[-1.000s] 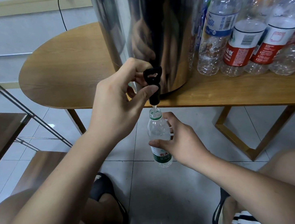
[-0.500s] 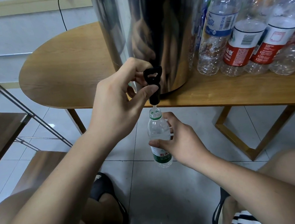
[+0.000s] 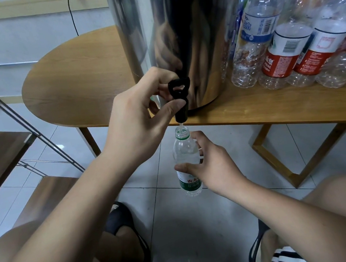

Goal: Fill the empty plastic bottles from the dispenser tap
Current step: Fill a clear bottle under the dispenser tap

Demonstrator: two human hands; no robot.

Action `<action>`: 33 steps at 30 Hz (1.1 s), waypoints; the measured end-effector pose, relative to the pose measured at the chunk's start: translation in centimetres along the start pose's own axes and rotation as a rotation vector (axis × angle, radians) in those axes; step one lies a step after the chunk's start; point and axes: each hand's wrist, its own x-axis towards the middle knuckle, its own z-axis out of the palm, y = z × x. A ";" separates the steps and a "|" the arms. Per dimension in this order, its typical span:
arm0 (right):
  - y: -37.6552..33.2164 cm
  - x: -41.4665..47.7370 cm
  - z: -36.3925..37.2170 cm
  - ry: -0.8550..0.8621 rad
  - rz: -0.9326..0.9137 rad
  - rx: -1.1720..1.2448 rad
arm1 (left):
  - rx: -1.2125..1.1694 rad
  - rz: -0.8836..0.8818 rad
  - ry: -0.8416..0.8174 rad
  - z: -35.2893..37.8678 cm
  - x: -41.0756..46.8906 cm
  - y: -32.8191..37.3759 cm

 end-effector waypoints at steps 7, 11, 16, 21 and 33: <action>0.0 0.0 0.0 -0.003 0.008 0.007 | 0.004 0.002 0.000 0.0 0.0 0.0; 0.1 0.1 0.1 0.004 0.007 0.011 | 0.002 0.006 -0.001 0.0 0.0 -0.1; 0.1 0.1 0.1 0.000 0.011 0.009 | -0.004 -0.002 -0.002 0.0 0.0 -0.2; 0.0 0.0 0.0 -0.005 0.014 0.002 | -0.008 0.000 -0.004 0.0 0.0 -0.2; -0.4 -0.3 -0.4 -0.007 0.011 -0.007 | 0.016 0.001 -0.063 -1.0 0.5 -0.4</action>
